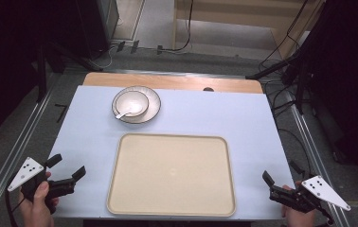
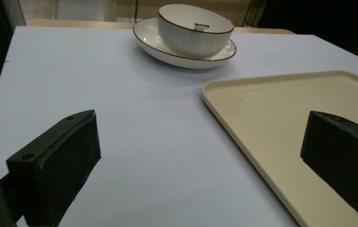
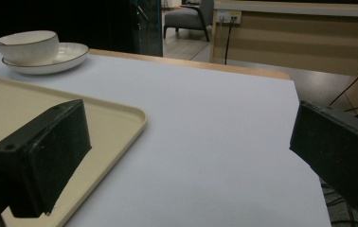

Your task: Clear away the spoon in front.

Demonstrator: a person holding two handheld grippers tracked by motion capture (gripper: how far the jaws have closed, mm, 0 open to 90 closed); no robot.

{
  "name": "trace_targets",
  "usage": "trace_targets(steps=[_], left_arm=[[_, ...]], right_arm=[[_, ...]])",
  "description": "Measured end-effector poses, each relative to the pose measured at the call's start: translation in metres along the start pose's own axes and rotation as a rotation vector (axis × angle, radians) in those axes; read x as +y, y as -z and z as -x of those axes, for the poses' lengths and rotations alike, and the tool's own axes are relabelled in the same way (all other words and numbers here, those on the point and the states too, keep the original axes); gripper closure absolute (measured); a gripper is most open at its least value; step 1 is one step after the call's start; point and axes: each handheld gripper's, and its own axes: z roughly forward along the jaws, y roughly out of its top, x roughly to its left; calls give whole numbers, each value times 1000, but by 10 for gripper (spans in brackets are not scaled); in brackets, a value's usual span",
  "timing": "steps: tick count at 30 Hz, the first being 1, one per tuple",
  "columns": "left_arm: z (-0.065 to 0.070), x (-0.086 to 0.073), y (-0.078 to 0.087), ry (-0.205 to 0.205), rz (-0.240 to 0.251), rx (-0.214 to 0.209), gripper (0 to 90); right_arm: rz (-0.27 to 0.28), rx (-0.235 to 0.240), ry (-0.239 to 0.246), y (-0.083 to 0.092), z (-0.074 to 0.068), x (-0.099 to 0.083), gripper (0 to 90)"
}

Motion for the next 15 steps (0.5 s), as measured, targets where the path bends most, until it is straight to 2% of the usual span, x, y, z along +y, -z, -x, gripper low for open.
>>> trace_targets(steps=[5, 12, 15], left_arm=[[5, 4, -1, 6, 7, 15, 0], [11, 21, -8, 14, 16, -1, 0], [15, 29, -10, -3, 13, 37, 0]], right_arm=[[-2, 4, -13, -1, 2, -2, 0], [3, 5, -4, 0, -1, 0, 0], [3, 3, -3, 0, 0, 0, 0]])
